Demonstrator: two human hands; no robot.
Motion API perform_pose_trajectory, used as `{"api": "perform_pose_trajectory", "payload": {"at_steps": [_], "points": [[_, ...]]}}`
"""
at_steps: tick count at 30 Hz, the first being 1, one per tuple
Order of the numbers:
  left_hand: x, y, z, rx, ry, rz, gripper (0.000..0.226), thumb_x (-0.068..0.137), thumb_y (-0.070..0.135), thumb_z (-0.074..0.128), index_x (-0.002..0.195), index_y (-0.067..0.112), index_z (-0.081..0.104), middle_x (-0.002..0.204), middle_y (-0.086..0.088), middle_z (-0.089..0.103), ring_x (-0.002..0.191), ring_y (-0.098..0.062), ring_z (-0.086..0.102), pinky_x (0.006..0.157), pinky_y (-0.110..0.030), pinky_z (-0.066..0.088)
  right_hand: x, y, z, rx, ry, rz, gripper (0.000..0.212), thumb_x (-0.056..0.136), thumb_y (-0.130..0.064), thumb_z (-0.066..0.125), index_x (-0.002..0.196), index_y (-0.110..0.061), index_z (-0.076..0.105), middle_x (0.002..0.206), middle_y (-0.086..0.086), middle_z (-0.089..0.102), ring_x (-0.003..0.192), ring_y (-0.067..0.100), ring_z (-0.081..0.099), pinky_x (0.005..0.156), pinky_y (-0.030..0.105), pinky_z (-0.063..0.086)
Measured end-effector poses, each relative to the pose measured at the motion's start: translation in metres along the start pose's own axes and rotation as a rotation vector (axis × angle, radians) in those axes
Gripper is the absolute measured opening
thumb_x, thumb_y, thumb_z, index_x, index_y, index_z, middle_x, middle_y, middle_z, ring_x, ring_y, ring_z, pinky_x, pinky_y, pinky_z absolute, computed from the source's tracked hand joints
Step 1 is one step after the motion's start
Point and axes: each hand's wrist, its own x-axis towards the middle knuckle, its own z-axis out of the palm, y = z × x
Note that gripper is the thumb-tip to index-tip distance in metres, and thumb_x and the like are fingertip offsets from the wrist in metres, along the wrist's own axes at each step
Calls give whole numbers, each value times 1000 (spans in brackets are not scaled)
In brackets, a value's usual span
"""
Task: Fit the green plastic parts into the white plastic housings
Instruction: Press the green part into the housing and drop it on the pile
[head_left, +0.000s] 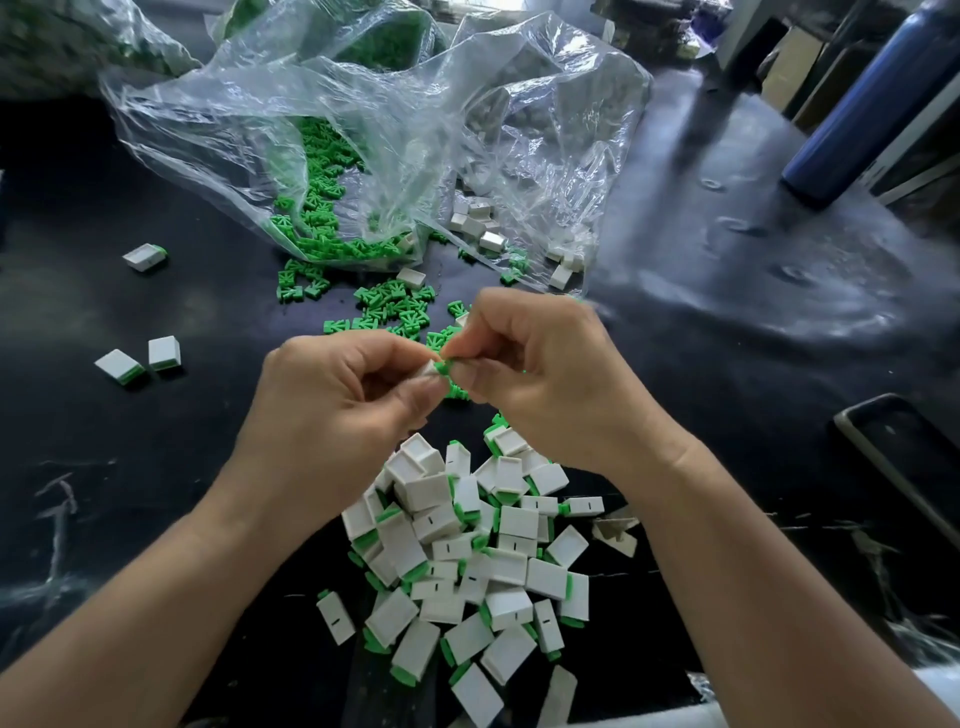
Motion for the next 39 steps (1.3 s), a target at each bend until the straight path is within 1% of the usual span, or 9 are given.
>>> {"api": "perform_pose_trajectory", "payload": {"at_steps": [4,8,13,17,20,22,28,34,39], "points": [[0,-5,-4,206,-67,64,12,73,9,73,72,21,71,61,6,65,56,-12,59,55,-30,49,-2,3,0,-109,-79,-26,15,77,2,66,72,-12,64,59,-16,50,53,0,44,53,12,33],[0,-2,-2,207,-61,50,13,72,10,73,74,22,72,60,4,66,57,-12,61,56,-27,51,-2,1,3,-127,-36,-52,11,76,2,67,74,-8,67,59,-16,51,54,1,46,55,16,38],[5,5,-3,-189,-44,-114,13,69,8,69,75,19,69,68,-7,70,54,-13,65,54,-22,56,0,-3,-4,158,-4,43,5,84,-9,65,83,-10,70,71,11,67,62,21,59,62,37,52],[3,7,-2,-284,-27,-113,18,60,17,67,78,19,67,70,-8,70,56,-15,66,51,-23,54,1,-4,-8,412,1,261,24,80,-35,58,76,-11,60,65,3,63,55,9,57,53,20,47],[3,6,-3,-283,6,-69,16,57,22,70,73,25,66,63,0,69,52,-11,63,43,-14,44,3,-6,-6,483,-157,437,49,64,-56,46,74,-10,58,67,5,64,55,12,58,56,23,47],[5,4,-4,-264,24,-28,18,53,32,72,70,28,68,63,7,66,52,-7,56,49,-11,43,3,-7,-6,532,-253,482,56,62,-61,40,73,-9,59,69,8,65,57,16,58,57,24,47],[5,3,-5,-286,-31,-22,25,52,32,75,75,23,72,64,8,64,62,-20,52,61,-31,51,2,-7,4,684,-451,456,66,67,-62,35,85,-4,61,78,9,66,65,16,61,56,20,47],[5,6,-5,-375,-72,-9,25,58,20,73,83,19,73,69,-10,67,57,-28,57,50,-24,52,1,-6,10,770,-476,459,59,70,-58,37,83,-4,57,71,7,62,58,14,57,52,20,44],[5,11,-5,-412,-150,59,19,64,3,63,82,7,66,57,-1,67,43,-5,59,44,-11,45,2,-4,11,740,-444,457,59,71,-59,36,84,-4,53,56,1,49,51,14,42,50,24,33]]}}
